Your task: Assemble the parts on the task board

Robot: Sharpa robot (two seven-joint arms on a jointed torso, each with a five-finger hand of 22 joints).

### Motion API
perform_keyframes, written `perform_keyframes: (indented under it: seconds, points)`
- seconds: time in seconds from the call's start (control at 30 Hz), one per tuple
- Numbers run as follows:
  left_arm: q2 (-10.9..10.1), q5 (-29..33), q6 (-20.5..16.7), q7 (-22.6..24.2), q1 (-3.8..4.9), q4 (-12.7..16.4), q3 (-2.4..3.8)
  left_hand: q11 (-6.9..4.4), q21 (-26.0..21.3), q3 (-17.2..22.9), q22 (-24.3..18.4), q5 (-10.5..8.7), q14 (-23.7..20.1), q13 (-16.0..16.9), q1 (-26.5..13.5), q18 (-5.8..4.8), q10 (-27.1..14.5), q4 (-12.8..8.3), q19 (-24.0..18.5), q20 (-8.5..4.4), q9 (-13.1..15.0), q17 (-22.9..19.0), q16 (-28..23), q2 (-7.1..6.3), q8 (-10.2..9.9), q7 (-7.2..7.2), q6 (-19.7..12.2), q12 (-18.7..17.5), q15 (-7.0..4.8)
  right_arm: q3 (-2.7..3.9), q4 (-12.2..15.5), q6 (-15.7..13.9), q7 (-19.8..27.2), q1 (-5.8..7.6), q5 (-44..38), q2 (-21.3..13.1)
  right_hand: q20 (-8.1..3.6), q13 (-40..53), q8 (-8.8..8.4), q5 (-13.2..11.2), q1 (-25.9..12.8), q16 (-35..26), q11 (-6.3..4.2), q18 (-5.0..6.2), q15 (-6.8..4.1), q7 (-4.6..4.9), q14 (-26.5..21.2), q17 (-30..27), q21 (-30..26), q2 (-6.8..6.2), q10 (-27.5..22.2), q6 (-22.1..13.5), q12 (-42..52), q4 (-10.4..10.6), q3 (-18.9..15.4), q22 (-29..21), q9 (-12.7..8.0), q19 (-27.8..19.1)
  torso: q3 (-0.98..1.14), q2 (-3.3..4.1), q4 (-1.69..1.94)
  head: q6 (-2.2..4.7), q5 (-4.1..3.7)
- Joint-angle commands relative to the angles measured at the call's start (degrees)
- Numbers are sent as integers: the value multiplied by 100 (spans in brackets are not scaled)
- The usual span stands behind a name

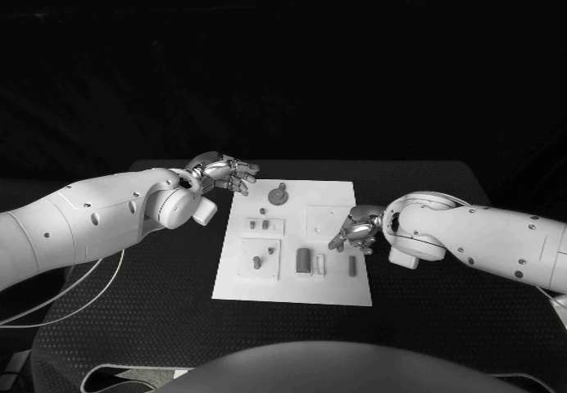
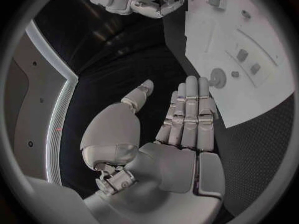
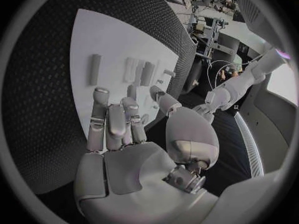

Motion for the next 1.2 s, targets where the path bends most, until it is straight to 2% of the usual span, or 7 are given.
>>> perform_keyframes:
  seconds: [0.03, 0.1, 0.2, 0.33, 0.63, 1.0, 1.2]
  points:
    - [-5, 30, 105, 45, 4, 22, 3, 1, -23, 4, 0, -37, 8, 6, -29, 37, -21, -28, -46, -2, -6, 7, -34, 34, 29, 28, -21, 1, 18, -6, -20, 229, -265, -5, -329, -90, -2, 10, 52, -26, -61, 25, -24, 87, -11, -29, 36, 5, -22, 19, -7, 21, 39, 61, 6, 98, 65, 37, 3, 1, 8, 17, -37]
    - [-15, 30, 98, 42, 4, 19, 3, 1, -23, 2, 0, -38, 8, 6, -33, 37, -20, -26, -46, -2, -7, 8, -34, 33, 30, 28, -21, 1, 18, -9, -28, 276, -316, -7, -468, -155, -3, 10, 116, -26, -74, 29, -45, 87, -26, -52, 33, 4, -20, 35, -13, 69, 42, 93, 4, 102, 149, 32, 9, 1, 6, 19, -38]
    - [-27, 30, 102, 40, 4, 21, 3, 1, -23, 2, 1, -39, 8, 7, -35, 37, -19, -25, -46, -2, -7, 9, -35, 32, 30, 27, -20, 2, 18, -13, -28, 291, -368, -37, -554, -239, -7, 18, 162, -27, -69, 39, -64, 87, -42, -71, 44, 20, -14, 44, -2, 86, 56, 100, 1, 106, 228, 28, 6, 3, 7, 10, -49]
    - [-17, 30, 122, 43, 4, 22, 3, 0, -22, 2, 1, -39, 8, 7, -37, 37, -18, -24, -46, -2, -7, 10, -36, 33, 31, 27, -20, 2, 18, -15, -32, 195, -398, -196, -760, -239, -8, 24, 226, -27, -101, 44, -83, 87, -59, -93, 32, 7, -9, 60, 6, 102, 67, 144, -8, 108, 356, 18, 4, 1, -5, 34, -80]
    - [-17, 30, 139, 38, 3, 18, 2, 0, -22, 2, 1, -40, 8, 7, -42, 37, -17, -21, -47, -2, -8, 14, -39, 36, 32, 27, -20, 2, 18, -20, -162, -13, -498, -465, -1016, -106, -15, 31, 277, -26, -197, 60, -103, 87, -80, -113, 44, 21, 2, 22, 18, 87, 79, 273, -11, 106, 528, 17, 3, 0, 17, 39, -130]
    - [0, 30, 156, 29, 2, 10, -3, 0, -23, 1, 2, -41, 7, 8, -51, 37, -18, -17, -48, -2, -10, 18, -42, 37, 33, 26, -21, 1, 18, -42, -474, -18, -434, -653, -1231, 101, -24, 30, 289, -25, -233, 62, -111, 87, -88, -120, 25, -5, 4, -41, 11, 78, 78, 350, 10, 105, 612, 11, 2, 1, 12, 21, -122]
    - [-4, 30, 155, 23, 2, 1, -5, 0, -23, 2, 2, -42, 7, 8, -53, 37, -19, -16, -49, -3, -11, 21, -45, 37, 34, 26, -22, 1, 18, -68, -540, 78, -425, -670, -1296, 180, -28, 29, 294, -24, -218, 62, -114, 87, -90, -124, 23, -6, 4, -37, 7, 80, 76, 354, 26, 106, 636, 6, 2, 1, 9, 0, -130]
